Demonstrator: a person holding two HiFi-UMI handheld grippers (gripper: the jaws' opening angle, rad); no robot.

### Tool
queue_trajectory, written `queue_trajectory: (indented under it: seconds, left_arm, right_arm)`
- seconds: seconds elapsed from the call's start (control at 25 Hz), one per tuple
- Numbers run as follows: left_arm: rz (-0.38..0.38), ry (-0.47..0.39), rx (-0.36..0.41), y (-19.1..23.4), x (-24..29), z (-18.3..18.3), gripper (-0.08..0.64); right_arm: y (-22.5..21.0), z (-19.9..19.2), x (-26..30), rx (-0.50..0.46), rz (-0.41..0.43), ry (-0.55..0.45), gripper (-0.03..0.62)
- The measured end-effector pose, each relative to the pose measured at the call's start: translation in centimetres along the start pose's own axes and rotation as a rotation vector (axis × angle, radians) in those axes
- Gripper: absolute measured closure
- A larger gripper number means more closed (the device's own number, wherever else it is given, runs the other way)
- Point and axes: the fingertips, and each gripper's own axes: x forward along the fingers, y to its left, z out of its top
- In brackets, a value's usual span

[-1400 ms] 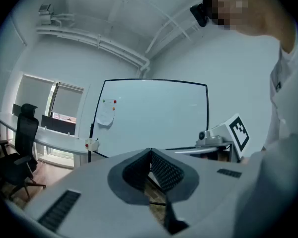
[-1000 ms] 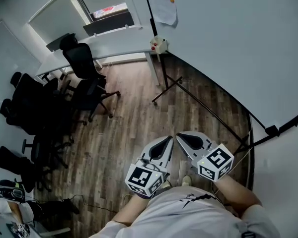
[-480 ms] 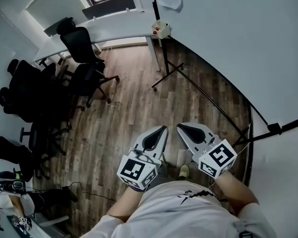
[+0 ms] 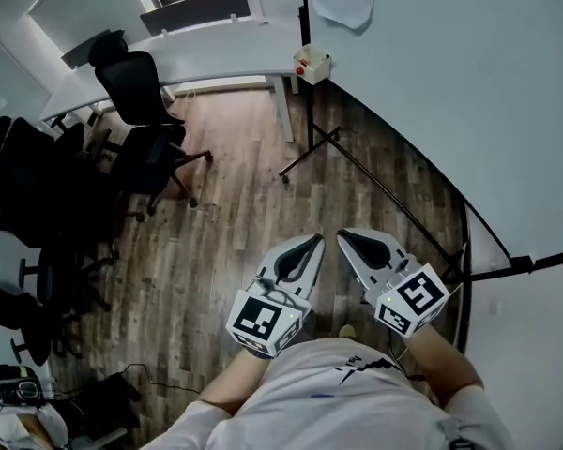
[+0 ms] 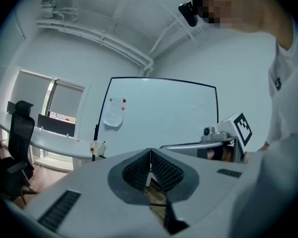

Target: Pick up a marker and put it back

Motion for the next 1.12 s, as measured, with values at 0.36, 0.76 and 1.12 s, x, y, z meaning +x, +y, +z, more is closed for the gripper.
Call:
queue_trajectory:
  seconds: [0.36,0.76,1.12]
  left_arm:
    - [-0.06,-0.012,0.012,10.1,1.3,1.9,0.548]
    - [-0.067,-0.018,-0.027,15.7,4.1,2.8,0.548]
    - [-0.024,0.003,-0.013,21.9,11.1,3.9,0.548]
  right_arm:
    - [-1.0,1.1,9.7,-0.023,-0.062,0.017,0.577]
    - [-4.6,1.6,15.5,-0.023,-0.068,0.035,0.577]
    - [-12.3,3.0,22.3,0.009,-0.018,0.009,0.577]
